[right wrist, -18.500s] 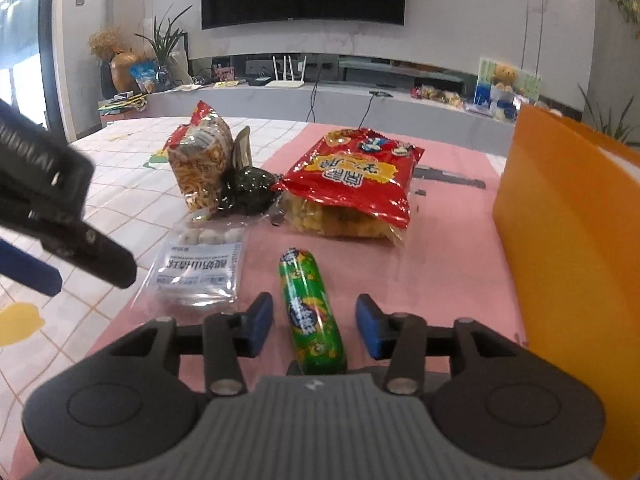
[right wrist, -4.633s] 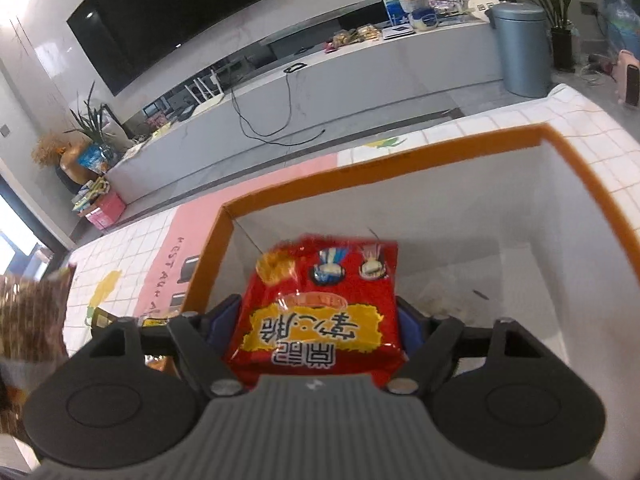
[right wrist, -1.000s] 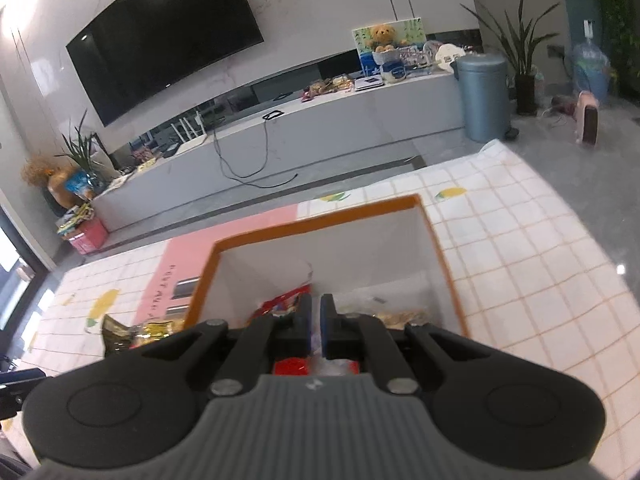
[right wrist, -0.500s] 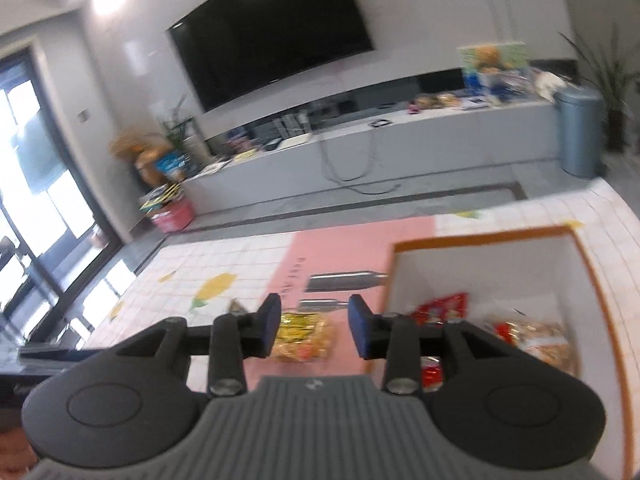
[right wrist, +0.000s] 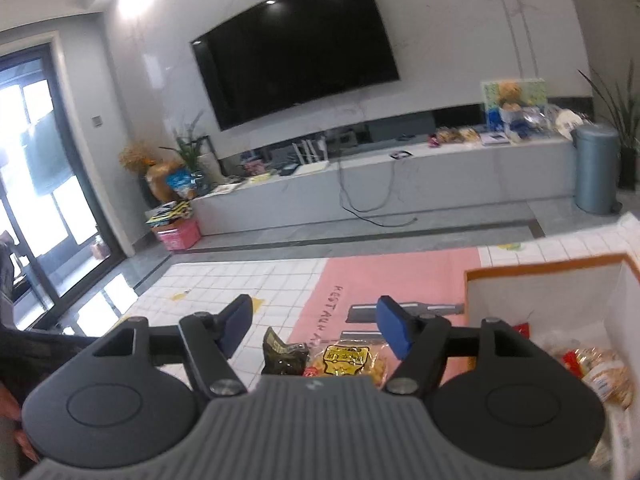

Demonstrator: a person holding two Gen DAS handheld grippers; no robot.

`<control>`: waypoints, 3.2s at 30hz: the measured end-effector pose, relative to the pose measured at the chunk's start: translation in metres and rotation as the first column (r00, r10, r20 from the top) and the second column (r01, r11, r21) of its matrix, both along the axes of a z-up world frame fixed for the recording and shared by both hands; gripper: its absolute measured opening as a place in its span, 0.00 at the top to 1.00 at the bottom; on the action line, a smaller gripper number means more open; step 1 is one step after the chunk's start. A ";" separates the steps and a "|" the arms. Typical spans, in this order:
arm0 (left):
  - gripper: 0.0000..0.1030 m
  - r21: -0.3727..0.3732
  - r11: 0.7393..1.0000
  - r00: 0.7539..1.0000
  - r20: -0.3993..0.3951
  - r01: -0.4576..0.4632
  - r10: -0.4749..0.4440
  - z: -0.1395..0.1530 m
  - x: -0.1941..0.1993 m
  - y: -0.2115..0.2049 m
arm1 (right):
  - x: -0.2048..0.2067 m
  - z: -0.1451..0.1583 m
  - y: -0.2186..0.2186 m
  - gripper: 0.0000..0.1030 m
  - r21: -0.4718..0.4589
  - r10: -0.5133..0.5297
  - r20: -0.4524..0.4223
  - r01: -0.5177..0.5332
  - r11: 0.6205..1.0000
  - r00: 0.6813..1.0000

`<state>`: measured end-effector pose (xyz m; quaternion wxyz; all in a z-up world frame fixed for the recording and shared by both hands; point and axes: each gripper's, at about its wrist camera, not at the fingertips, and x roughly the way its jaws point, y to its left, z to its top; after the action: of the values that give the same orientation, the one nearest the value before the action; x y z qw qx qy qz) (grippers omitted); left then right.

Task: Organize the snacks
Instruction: 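Grasp the black packet with the left tool while the right tool grasps the yellow bread packet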

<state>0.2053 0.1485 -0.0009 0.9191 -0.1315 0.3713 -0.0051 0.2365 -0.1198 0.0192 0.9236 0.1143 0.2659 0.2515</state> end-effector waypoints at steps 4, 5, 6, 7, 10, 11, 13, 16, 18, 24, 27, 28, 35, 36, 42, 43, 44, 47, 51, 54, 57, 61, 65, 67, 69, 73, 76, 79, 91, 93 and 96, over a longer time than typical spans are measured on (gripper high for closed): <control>0.29 -0.046 0.999 1.000 -0.025 0.000 -0.001 -0.033 0.023 0.012 | 0.009 -0.030 0.018 0.32 -0.012 -0.049 -0.045 0.049 0.999 0.998; 0.29 -0.066 0.998 0.999 -0.040 0.003 -0.006 -0.039 0.029 0.014 | 0.010 -0.038 0.022 0.32 -0.030 -0.057 -0.059 0.056 0.998 0.997; 0.29 -0.082 0.997 0.997 -0.069 0.011 -0.017 -0.044 0.039 0.015 | 0.010 -0.046 0.025 0.32 -0.049 -0.061 -0.074 0.057 0.997 0.995; 0.29 -0.082 0.997 0.996 -0.089 0.014 -0.022 -0.048 0.046 0.016 | 0.012 -0.052 0.028 0.32 -0.060 -0.054 -0.088 0.049 0.997 0.995; 0.30 -0.028 1.000 0.992 -0.129 -0.010 0.006 -0.059 0.064 0.013 | 0.016 -0.068 0.035 0.30 -0.092 0.014 -0.110 -0.024 0.995 0.994; 0.30 -0.020 0.999 0.989 -0.147 -0.025 0.022 -0.065 0.069 0.013 | 0.018 -0.074 0.039 0.29 -0.112 0.038 -0.114 -0.051 0.992 0.993; 0.32 -0.038 0.998 0.982 -0.187 -0.048 0.040 -0.077 0.078 0.013 | 0.020 -0.085 0.042 0.29 -0.120 0.030 -0.117 -0.044 0.992 0.993; 0.36 -0.037 0.997 0.975 -0.213 -0.068 0.059 -0.090 0.088 0.012 | 0.024 -0.098 0.044 0.29 -0.087 0.046 -0.161 -0.060 0.994 0.986; 0.46 -0.037 0.996 0.975 -0.211 -0.078 0.069 -0.101 0.092 0.012 | 0.024 -0.103 0.043 0.29 -0.081 0.061 -0.177 -0.076 0.994 0.982; 0.60 -0.098 0.992 0.981 -0.184 -0.082 0.063 -0.104 0.085 0.014 | 0.024 -0.109 0.042 0.29 -0.103 0.070 -0.156 -0.086 0.991 0.985; 0.60 -0.117 0.984 0.974 -0.200 -0.135 0.110 -0.103 0.080 0.021 | 0.025 -0.111 0.042 0.29 -0.100 0.046 -0.165 -0.063 0.993 0.985; 0.60 -0.121 0.983 0.973 -0.203 -0.139 0.112 -0.102 0.080 0.022 | 0.025 -0.110 0.043 0.29 -0.093 0.045 -0.163 -0.061 0.994 0.986; 0.61 -0.126 0.986 0.975 -0.208 -0.112 0.084 -0.098 0.073 0.030 | 0.025 -0.116 0.055 0.09 -0.052 0.067 -0.171 -0.077 0.996 0.983; 0.61 -0.117 0.987 0.976 -0.203 -0.106 0.080 -0.097 0.071 0.031 | 0.024 -0.117 0.057 0.06 -0.058 0.062 -0.160 -0.072 0.996 0.985; 0.61 -0.064 0.994 0.981 -0.180 -0.086 0.073 -0.091 0.057 0.041 | 0.020 -0.117 0.060 0.03 -0.095 -0.026 -0.096 0.017 0.995 0.995; 0.61 -0.057 0.995 0.980 -0.183 -0.085 0.073 -0.091 0.056 0.043 | 0.020 -0.118 0.059 0.03 -0.096 -0.039 -0.097 0.030 0.995 0.995; 0.61 -0.053 0.995 0.980 -0.185 -0.084 0.073 -0.091 0.054 0.045 | 0.020 -0.120 0.060 0.03 -0.097 -0.053 -0.101 0.043 0.994 0.993; 0.61 -0.050 0.995 0.978 -0.196 -0.089 0.077 -0.091 0.049 0.052 | 0.023 -0.125 0.064 0.03 -0.112 -0.078 -0.123 0.064 0.992 0.989; 0.61 0.010 0.993 0.964 -0.240 -0.118 0.117 -0.092 0.047 0.057 | 0.022 -0.130 0.074 0.03 -0.157 -0.067 -0.107 0.050 0.986 0.992; 0.61 0.025 0.993 0.959 -0.255 -0.118 0.121 -0.091 0.047 0.057 | 0.023 -0.132 0.082 0.03 -0.199 -0.077 -0.091 0.058 0.978 0.993; 0.61 0.065 0.993 0.964 -0.243 -0.097 0.110 -0.095 0.050 0.050 | 0.035 -0.134 0.092 0.03 -0.251 -0.032 -0.139 -0.004 0.968 0.990; 0.61 0.022 0.991 0.955 -0.265 -0.132 0.133 -0.100 0.052 0.053 | 0.045 -0.132 0.098 0.03 -0.294 -0.053 -0.130 0.013 0.956 0.990; 0.60 -0.002 0.991 0.950 -0.287 -0.131 0.125 -0.105 0.053 0.056 | 0.063 -0.129 0.100 0.03 -0.269 -0.105 -0.154 0.060 0.961 0.983; 0.60 -0.002 0.992 0.951 -0.284 -0.129 0.123 -0.105 0.052 0.056 | 0.071 -0.130 0.102 0.03 -0.263 -0.148 -0.154 0.104 0.959 0.977; 0.60 -0.004 0.992 0.952 -0.281 -0.128 0.121 -0.105 0.050 0.057 | 0.082 -0.134 0.104 0.03 -0.271 -0.192 -0.173 0.141 0.952 0.966; 0.60 0.003 0.993 0.953 -0.280 -0.122 0.118 -0.104 0.051 0.055 | 0.095 -0.144 0.112 0.03 -0.285 -0.195 -0.215 0.129 0.950 0.957; 0.60 0.001 0.993 0.953 -0.280 -0.116 0.112 -0.105 0.051 0.055 | 0.099 -0.149 0.119 0.03 -0.288 -0.182 -0.237 0.110 0.951 0.954; 0.60 -0.013 0.993 0.953 -0.282 -0.115 0.106 -0.105 0.051 0.058 | 0.099 -0.151 0.127 0.03 -0.309 -0.183 -0.227 0.108 0.945 0.957; 0.60 -0.021 0.993 0.950 -0.293 -0.117 0.105 -0.105 0.050 0.058 | 0.087 -0.167 0.144 0.03 -0.361 -0.162 -0.076 0.124 0.924 0.984; 0.60 -0.026 0.993 0.950 -0.296 -0.117 0.104 -0.105 0.050 0.059 | 0.088 -0.168 0.145 0.03 -0.362 -0.162 -0.075 0.124 0.924 0.984; 0.60 -0.027 0.993 0.950 -0.296 -0.116 0.102 -0.105 0.049 0.059 | 0.088 -0.168 0.145 0.03 -0.362 -0.161 -0.075 0.124 0.924 0.984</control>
<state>0.2546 0.2076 -0.1057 0.8494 -0.1714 0.4958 0.0571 0.3248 0.0249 -0.1485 0.9298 -0.0230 0.3455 0.1250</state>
